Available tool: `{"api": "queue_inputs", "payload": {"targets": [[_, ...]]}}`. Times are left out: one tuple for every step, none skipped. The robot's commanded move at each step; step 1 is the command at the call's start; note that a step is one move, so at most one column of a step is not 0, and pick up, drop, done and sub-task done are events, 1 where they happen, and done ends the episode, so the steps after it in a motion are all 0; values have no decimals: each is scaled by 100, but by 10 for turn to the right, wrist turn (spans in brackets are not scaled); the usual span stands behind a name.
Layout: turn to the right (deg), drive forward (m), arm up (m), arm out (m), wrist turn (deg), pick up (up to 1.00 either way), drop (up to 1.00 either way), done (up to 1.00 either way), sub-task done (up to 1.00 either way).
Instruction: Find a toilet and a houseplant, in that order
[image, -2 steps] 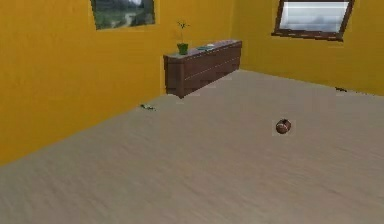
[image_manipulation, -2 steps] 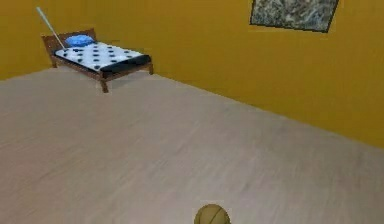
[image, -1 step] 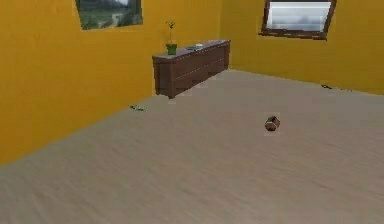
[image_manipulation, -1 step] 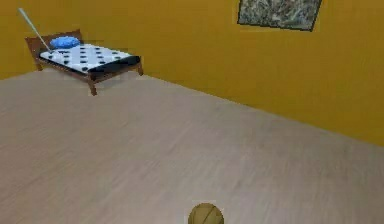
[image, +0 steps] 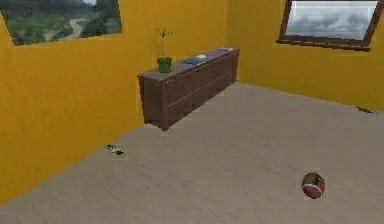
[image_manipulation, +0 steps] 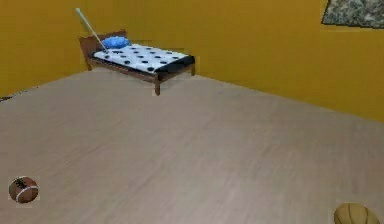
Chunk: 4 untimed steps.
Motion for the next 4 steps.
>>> {"api": "queue_inputs", "payload": {"targets": [[0,100,0,0,0,0,0,0,0],[0,50,0,0,0,0,0,0,0],[-180,0,0,0,0,0,0,0,0],[0,0,0,0,0,0,0,100,0]]}}
